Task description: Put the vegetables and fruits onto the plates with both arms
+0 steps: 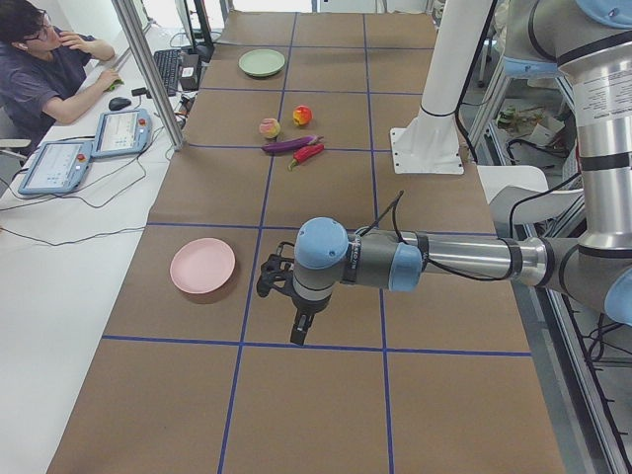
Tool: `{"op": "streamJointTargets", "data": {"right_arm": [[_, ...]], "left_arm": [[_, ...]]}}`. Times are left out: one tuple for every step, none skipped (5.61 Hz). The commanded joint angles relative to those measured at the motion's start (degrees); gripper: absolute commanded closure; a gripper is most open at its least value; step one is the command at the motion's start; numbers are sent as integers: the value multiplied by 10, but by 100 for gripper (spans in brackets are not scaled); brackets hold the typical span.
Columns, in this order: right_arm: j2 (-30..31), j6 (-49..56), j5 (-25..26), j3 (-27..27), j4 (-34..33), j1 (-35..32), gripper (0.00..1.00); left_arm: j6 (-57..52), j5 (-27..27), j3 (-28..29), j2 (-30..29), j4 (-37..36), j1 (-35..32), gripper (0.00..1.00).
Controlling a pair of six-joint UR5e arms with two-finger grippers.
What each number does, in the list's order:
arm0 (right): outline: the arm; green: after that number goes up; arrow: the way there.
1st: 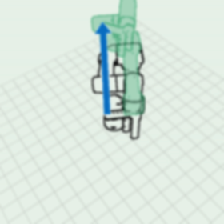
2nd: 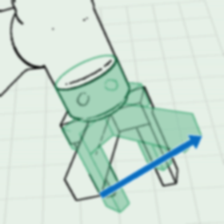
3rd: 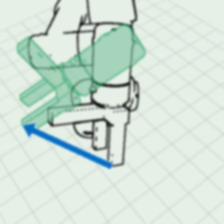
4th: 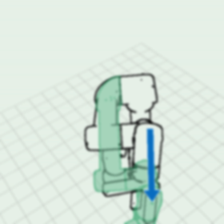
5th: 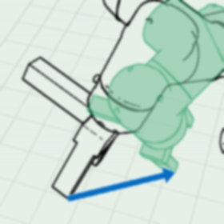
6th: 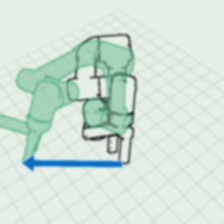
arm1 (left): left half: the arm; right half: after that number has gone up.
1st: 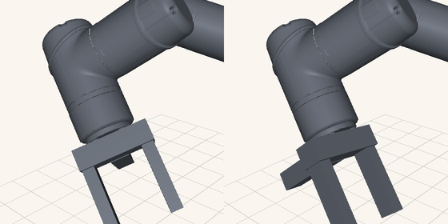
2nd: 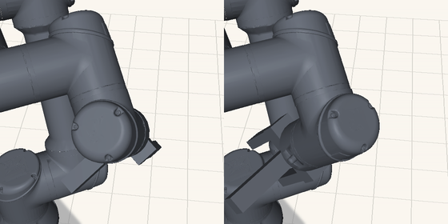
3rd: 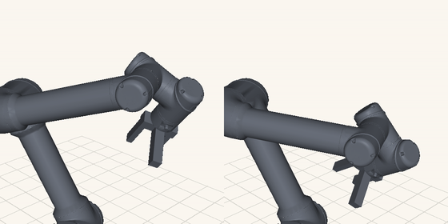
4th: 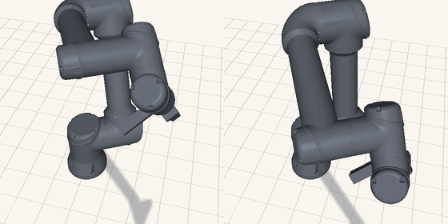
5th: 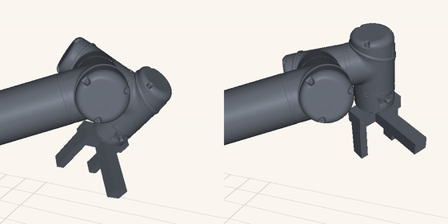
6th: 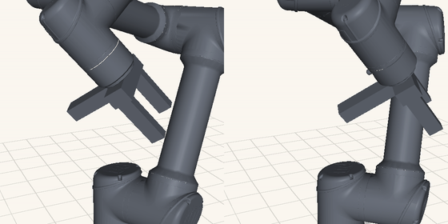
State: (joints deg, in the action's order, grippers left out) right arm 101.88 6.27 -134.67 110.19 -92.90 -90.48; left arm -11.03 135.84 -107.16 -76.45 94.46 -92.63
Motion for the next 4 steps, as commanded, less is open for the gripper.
{"op": "streamJointTargets", "data": {"right_arm": [[-3, -59, -28, 1, 14, 37, 0], [-31, -158, -31, -2, 57, 64, 0], [-57, -244, -32, 0, 73, 97, 0], [-92, -310, -41, 1, 73, 119, 0]], "left_arm": [[0, -2, -6, -2, 0, 0, 0], [3, -1, -7, -5, 1, 0, 0], [5, 6, -12, -8, 10, 0, 0], [7, 7, -12, -31, 19, 2, 0]]}}
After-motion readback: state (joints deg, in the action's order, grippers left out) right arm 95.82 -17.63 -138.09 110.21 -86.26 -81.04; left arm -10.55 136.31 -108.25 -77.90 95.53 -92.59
